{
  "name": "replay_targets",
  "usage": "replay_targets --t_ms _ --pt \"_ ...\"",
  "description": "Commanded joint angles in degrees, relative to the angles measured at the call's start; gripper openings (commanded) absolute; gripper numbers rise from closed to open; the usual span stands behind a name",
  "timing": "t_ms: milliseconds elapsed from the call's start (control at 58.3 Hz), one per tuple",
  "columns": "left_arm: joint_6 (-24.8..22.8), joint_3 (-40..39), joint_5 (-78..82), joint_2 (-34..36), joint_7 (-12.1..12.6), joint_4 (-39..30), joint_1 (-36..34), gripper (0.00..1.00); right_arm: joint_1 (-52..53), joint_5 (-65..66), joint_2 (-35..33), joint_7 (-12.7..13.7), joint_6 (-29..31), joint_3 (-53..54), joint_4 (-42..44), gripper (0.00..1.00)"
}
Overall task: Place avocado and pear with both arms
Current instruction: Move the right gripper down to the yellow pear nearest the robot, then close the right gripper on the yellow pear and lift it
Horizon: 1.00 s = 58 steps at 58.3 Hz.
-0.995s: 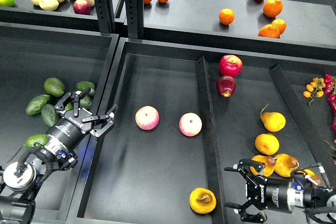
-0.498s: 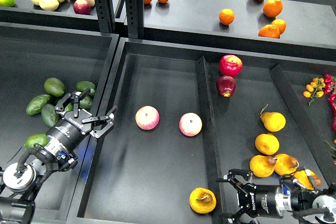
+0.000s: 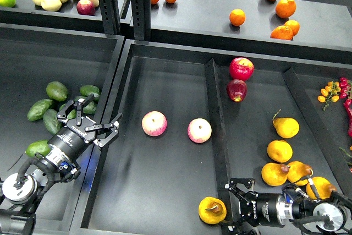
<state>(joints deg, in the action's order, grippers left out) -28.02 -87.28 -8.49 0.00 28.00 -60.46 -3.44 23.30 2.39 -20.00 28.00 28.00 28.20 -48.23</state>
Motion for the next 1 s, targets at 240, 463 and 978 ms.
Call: replay_targets --t_ms 240,463,978 --pt "0.0 0.0 0.1 0.0 0.0 0.0 0.0 0.99 0.0 -0.1 1.3 0.0 0.0 0.0 1.6 0.78" --pt "0.0 -0.1 0.1 0.0 0.0 0.0 0.2 0.99 -0.2 -0.1 2.8 0.0 0.0 0.2 3.1 0.66" --pt "0.0 0.0 0.1 0.0 0.0 0.0 0.3 0.99 -0.4 -0.6 3.4 0.0 0.0 0.7 3.8 0.26"
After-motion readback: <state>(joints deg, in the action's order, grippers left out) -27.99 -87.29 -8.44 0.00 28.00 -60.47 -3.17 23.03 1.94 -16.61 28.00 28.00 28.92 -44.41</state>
